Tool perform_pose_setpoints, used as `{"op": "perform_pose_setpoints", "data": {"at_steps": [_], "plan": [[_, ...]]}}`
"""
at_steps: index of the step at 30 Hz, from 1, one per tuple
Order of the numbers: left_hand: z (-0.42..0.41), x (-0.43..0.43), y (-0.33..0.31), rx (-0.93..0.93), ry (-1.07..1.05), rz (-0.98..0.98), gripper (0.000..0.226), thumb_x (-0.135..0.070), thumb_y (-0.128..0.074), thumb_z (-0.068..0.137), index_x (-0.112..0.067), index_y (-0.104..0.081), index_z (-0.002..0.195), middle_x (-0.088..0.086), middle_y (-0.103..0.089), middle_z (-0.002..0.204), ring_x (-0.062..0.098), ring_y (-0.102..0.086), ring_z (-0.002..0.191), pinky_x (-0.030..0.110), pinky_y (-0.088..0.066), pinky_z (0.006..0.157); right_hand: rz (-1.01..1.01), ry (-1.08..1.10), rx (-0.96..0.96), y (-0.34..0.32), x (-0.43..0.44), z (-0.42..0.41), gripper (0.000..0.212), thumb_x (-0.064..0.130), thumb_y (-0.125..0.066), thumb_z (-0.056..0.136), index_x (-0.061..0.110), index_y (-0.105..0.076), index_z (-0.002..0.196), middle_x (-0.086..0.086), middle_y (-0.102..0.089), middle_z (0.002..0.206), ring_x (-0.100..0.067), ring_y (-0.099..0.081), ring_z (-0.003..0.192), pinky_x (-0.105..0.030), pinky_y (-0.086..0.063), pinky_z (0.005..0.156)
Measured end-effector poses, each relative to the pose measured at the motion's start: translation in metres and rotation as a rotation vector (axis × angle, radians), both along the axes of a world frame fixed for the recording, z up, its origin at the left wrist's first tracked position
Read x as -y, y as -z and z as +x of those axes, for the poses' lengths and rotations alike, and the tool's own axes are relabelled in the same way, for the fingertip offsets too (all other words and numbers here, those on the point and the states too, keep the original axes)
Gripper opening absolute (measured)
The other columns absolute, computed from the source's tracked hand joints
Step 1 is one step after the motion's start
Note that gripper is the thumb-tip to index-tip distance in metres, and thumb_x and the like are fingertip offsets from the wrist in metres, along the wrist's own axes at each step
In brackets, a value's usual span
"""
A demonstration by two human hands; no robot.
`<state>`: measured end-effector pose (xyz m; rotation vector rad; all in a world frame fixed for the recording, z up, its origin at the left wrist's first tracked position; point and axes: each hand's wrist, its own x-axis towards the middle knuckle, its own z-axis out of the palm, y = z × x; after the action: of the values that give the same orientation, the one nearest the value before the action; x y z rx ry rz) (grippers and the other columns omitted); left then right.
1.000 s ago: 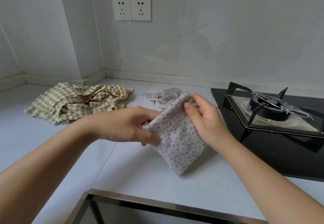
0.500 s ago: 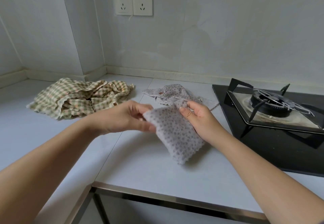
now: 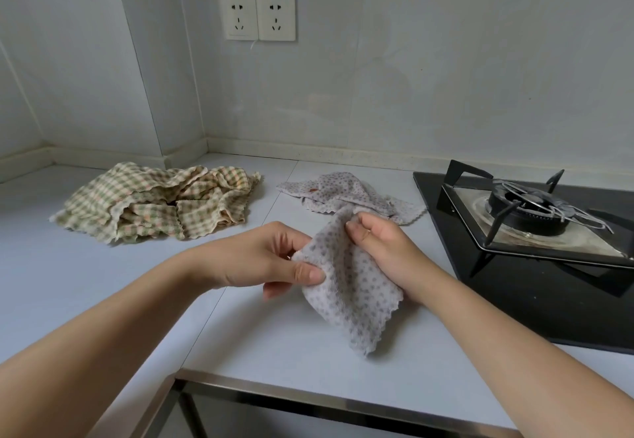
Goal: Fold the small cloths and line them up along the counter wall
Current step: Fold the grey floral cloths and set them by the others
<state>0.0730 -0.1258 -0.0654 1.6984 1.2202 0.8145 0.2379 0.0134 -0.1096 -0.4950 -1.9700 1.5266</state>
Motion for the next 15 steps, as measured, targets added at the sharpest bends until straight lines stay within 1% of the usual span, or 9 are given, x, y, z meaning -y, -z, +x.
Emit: {"op": "perform_pose_setpoints", "data": {"at_steps": [1,2,4,6,8,10,11,13,15], "plan": [[0.001,0.0,-0.001,0.012,-0.021,0.018,0.023,-0.016,-0.062,0.086,-0.024,-0.066,0.065,-0.005,-0.049,0.052,0.008,-0.04,0.038,0.015,-0.034,0.04,-0.013,-0.018,0.01,0.002,0.0,-0.001,0.024,0.027,-0.049,0.098,0.009,-0.057,0.084,0.006,-0.062,0.077,-0.006,-0.057,0.075,-0.021,-0.045,0.07],[0.001,-0.001,0.0,0.03,-0.048,0.045,0.021,-0.018,-0.061,0.086,-0.022,-0.065,0.065,-0.002,-0.047,0.051,0.009,-0.038,0.036,0.015,-0.031,0.037,-0.017,-0.031,0.024,0.004,0.001,-0.002,0.02,0.023,-0.047,0.098,0.014,-0.058,0.084,0.011,-0.064,0.076,-0.002,-0.059,0.074,-0.017,-0.046,0.068],[0.002,-0.001,0.001,0.078,-0.085,0.097,0.017,-0.019,-0.058,0.087,-0.017,-0.065,0.071,0.002,-0.046,0.052,0.01,-0.036,0.035,0.014,-0.029,0.035,-0.021,-0.041,0.045,0.005,0.004,-0.005,0.021,0.022,-0.046,0.099,0.019,-0.059,0.082,0.016,-0.065,0.072,0.003,-0.058,0.07,-0.013,-0.045,0.065],[0.003,-0.003,0.002,0.129,-0.082,0.125,0.012,-0.014,-0.057,0.088,-0.005,-0.064,0.084,0.006,-0.052,0.06,0.011,-0.04,0.036,0.016,-0.035,0.037,-0.023,-0.04,0.042,0.005,0.005,-0.006,0.023,0.024,-0.047,0.098,0.02,-0.058,0.079,0.017,-0.062,0.068,0.004,-0.055,0.065,-0.012,-0.042,0.061],[0.003,-0.003,0.002,0.172,-0.063,0.117,0.012,-0.006,-0.058,0.084,0.0,-0.063,0.093,0.006,-0.056,0.066,0.011,-0.043,0.038,0.017,-0.038,0.04,-0.034,-0.034,0.024,0.002,0.004,-0.005,0.022,0.027,-0.047,0.098,0.015,-0.058,0.083,0.011,-0.061,0.072,0.0,-0.054,0.066,-0.015,-0.041,0.06],[0.002,-0.003,0.001,0.195,-0.038,0.086,0.018,-0.002,-0.062,0.079,-0.015,-0.069,0.089,0.001,-0.053,0.063,0.008,-0.04,0.041,0.014,-0.035,0.039,-0.049,-0.03,-0.003,0.001,0.002,-0.003,0.027,0.027,-0.046,0.098,0.004,-0.058,0.092,0.0,-0.061,0.082,-0.007,-0.055,0.074,-0.02,-0.042,0.066],[0.0,-0.002,0.001,0.192,-0.028,0.071,0.022,-0.003,-0.065,0.077,-0.022,-0.07,0.086,-0.001,-0.051,0.061,0.007,-0.038,0.043,0.014,-0.033,0.038,-0.05,-0.024,-0.013,0.0,0.002,-0.002,0.032,0.027,-0.046,0.098,-0.003,-0.057,0.097,-0.004,-0.061,0.087,-0.011,-0.056,0.08,-0.024,-0.043,0.07],[-0.004,-0.002,0.0,0.179,-0.025,0.054,0.021,-0.009,-0.072,0.072,-0.025,-0.07,0.086,-0.002,-0.05,0.059,0.007,-0.039,0.046,0.013,-0.032,0.04,-0.052,-0.012,-0.019,-0.002,0.004,-0.001,0.037,0.026,-0.046,0.098,-0.009,-0.055,0.104,-0.01,-0.062,0.094,-0.017,-0.056,0.088,-0.03,-0.043,0.078],[-0.008,-0.003,0.0,0.188,-0.014,0.019,0.024,-0.015,-0.077,0.068,-0.02,-0.069,0.09,0.006,-0.053,0.067,0.013,-0.044,0.056,0.02,-0.039,0.051,-0.045,-0.009,-0.02,-0.002,0.006,-0.001,0.038,0.027,-0.046,0.098,-0.009,-0.055,0.106,-0.011,-0.063,0.098,-0.018,-0.058,0.09,-0.031,-0.044,0.081]]}}
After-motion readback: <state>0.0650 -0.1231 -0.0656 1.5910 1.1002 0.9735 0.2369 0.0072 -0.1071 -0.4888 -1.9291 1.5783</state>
